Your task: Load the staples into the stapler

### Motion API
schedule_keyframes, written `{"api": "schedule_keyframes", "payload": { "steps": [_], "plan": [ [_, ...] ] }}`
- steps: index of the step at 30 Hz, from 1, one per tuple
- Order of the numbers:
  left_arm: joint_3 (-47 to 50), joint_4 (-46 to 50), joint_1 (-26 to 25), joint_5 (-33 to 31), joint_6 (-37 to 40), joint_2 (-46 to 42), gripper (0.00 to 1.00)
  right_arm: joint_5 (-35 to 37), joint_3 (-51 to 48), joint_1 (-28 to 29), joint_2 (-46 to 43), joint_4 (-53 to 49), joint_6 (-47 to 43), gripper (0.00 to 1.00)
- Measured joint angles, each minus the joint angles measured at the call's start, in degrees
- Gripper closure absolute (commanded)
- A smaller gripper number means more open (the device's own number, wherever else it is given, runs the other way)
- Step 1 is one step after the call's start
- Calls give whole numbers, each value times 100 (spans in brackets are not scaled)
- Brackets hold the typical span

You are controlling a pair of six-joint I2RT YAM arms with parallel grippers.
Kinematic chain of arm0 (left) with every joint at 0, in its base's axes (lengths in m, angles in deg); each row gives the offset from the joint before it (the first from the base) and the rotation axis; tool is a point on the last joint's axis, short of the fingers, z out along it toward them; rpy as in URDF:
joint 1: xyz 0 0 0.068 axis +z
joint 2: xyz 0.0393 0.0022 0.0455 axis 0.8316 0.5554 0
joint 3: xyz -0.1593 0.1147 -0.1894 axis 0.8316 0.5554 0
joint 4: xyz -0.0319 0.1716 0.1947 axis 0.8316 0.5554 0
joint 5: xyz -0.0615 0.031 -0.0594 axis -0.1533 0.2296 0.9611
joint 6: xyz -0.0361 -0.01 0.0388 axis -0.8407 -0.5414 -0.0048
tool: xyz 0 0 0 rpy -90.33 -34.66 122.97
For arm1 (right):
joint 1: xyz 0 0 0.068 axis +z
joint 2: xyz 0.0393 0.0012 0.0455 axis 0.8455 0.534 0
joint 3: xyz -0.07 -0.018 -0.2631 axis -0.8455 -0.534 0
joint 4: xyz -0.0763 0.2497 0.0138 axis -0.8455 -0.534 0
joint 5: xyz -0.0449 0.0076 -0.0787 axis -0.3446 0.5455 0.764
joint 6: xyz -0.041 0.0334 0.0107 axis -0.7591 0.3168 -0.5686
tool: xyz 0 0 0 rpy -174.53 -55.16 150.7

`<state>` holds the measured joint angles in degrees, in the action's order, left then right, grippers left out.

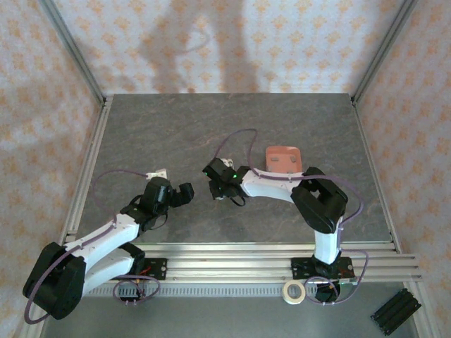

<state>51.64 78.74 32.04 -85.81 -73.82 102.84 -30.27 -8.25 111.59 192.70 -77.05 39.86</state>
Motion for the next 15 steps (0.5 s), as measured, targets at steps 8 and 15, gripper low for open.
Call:
{"api": "schedule_keyframes", "payload": {
  "steps": [8, 15],
  "plan": [
    [0, 0, 0, 0, -2, 0, 1, 22, -9, 11, 0, 2, 39, 84],
    [0, 0, 0, 46, 0, 0, 1, 55, -9, 11, -2, -17, 125, 75]
  ]
}}
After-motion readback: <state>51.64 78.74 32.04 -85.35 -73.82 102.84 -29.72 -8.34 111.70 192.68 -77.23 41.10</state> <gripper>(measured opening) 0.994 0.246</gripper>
